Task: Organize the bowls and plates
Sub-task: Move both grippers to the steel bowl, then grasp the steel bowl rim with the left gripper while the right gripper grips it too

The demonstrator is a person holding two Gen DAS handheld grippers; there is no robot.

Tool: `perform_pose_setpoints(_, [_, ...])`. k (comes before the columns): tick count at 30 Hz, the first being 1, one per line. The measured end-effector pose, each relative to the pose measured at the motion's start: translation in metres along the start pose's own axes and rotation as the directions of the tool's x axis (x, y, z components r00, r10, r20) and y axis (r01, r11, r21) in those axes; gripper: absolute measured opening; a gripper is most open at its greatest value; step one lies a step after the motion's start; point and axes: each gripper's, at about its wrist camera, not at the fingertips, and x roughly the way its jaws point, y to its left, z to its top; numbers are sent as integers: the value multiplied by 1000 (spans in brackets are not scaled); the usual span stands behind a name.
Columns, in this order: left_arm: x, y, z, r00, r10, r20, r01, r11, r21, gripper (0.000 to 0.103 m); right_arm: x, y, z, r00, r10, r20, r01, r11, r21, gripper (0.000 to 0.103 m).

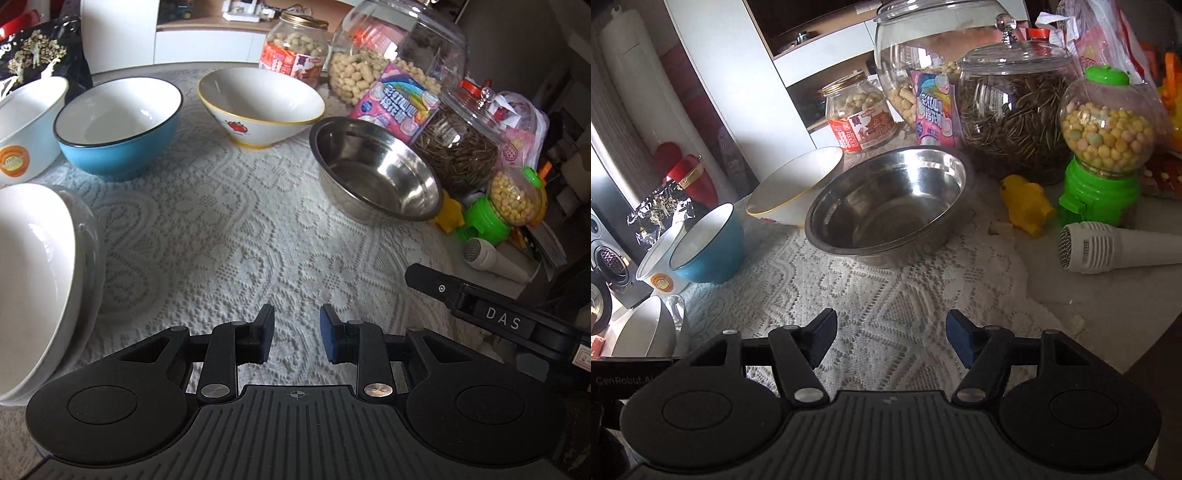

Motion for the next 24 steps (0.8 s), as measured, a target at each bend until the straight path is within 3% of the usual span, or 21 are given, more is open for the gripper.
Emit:
perform_pose_setpoints(3, [10,-5,23,998,-30,52,32,999,-41,30,-5,-11,12,997,-49,60,48,999,7,66])
perform_pose_setpoints(6, [16,-6,46,984,-72,162,88,991,-96,30,-3,-19,27,992,-86,96,85,996,15,66])
perform_pose_setpoints(10, [41,-5,75,971,-23,240,58,988,-143,30,11,-15,45,983,-129,131,134,991,-29,59])
perform_pose_setpoints(15, [78,-3,95,983,10,186,19,988,-156,30,35,-5,70,977,-145,156,164,980,-111,55])
perform_pose_setpoints(24, [122,-2,99,995,-30,93,46,985,-167,30,99,-7,102,977,-186,103,201,965,-168,56])
